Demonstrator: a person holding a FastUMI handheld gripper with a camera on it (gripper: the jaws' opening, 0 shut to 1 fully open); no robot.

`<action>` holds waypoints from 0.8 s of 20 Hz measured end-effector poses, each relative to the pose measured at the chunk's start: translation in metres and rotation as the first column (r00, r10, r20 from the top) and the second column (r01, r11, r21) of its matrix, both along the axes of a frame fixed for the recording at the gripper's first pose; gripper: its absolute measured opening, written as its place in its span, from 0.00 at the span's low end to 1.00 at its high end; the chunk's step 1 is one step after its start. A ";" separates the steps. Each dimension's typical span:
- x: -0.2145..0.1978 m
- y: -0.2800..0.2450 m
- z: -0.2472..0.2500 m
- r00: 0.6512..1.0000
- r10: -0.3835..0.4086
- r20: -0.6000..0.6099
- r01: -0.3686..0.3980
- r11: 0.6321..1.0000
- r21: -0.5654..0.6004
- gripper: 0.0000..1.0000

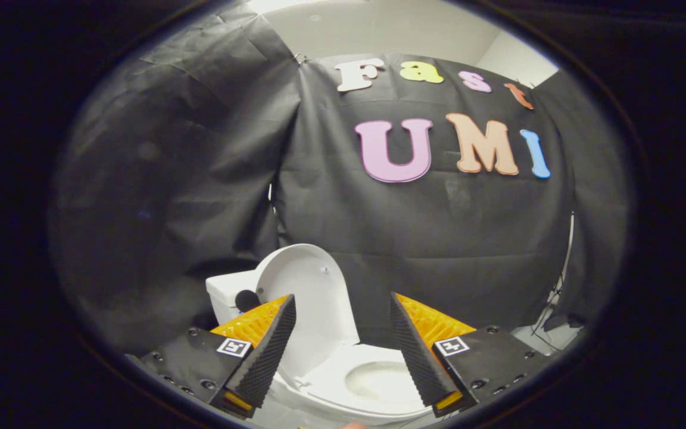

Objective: Open the toilet lid.

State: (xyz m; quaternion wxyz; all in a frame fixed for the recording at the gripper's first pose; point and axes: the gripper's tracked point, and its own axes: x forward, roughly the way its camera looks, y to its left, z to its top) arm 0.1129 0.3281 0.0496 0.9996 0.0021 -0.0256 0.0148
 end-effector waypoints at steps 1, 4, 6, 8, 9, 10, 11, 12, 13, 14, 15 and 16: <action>-0.003 -0.007 -0.003 1.000 -0.011 -0.004 0.011 1.000 0.011 0.96; -0.014 -0.029 -0.015 0.999 -0.044 -0.017 0.044 0.999 0.031 0.96; -0.022 -0.043 -0.021 0.998 -0.060 -0.017 0.061 0.997 0.043 0.96; -0.028 -0.058 -0.026 0.996 -0.083 -0.014 0.084 0.995 0.057 0.96; -0.031 -0.065 -0.030 0.996 -0.092 -0.019 0.093 0.994 0.061 0.96; -0.034 -0.072 -0.032 0.994 -0.103 -0.024 0.105 0.993 0.061 0.96; -0.037 -0.079 -0.036 0.993 -0.112 -0.028 0.114 0.992 0.060 0.96; -0.040 -0.085 -0.040 0.992 -0.123 -0.034 0.125 0.990 0.059 0.96; -0.043 -0.095 -0.046 0.990 -0.137 -0.041 0.139 0.989 0.056 0.96; -0.048 -0.109 -0.052 0.984 -0.170 -0.049 0.173 0.983 0.067 0.96; -0.051 -0.118 -0.060 0.982 -0.178 -0.058 0.183 0.979 0.093 0.96; -0.052 -0.124 -0.068 0.979 -0.189 -0.075 0.197 0.974 0.114 0.96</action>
